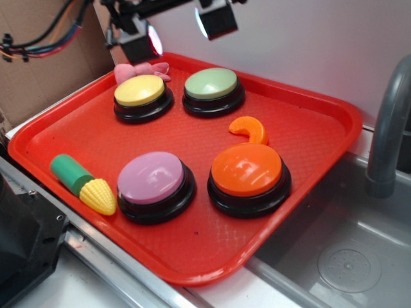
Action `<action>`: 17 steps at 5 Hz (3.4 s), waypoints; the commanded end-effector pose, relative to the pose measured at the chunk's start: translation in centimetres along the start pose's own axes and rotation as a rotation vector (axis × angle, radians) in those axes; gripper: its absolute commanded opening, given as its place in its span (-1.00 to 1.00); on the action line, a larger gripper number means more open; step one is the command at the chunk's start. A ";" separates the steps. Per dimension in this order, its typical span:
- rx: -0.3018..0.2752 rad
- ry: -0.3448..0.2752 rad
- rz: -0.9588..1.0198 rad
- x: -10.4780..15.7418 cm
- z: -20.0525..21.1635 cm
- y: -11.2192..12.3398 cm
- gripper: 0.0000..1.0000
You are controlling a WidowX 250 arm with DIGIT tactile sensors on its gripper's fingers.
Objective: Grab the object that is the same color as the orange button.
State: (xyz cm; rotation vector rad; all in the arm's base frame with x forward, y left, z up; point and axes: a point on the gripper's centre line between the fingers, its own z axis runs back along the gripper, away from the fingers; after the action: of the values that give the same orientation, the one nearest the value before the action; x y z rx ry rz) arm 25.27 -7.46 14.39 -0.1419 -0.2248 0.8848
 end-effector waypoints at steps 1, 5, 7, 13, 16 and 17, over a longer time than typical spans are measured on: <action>-0.015 0.024 0.055 1.6 -4.9 -1.7 1.00; 0.054 0.019 0.016 1.7 -11.2 -3.2 1.00; 0.088 0.023 0.007 1.5 -12.6 -3.2 1.00; 0.115 0.020 0.032 1.5 -13.0 -2.9 -1.00; 0.056 0.103 -0.133 3.4 -7.0 -0.9 -1.00; 0.102 0.054 -0.320 4.4 -3.2 0.5 -1.00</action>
State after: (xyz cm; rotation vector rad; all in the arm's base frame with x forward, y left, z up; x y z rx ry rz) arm 27.55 -4.55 10.32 -0.0198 -0.0979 0.5632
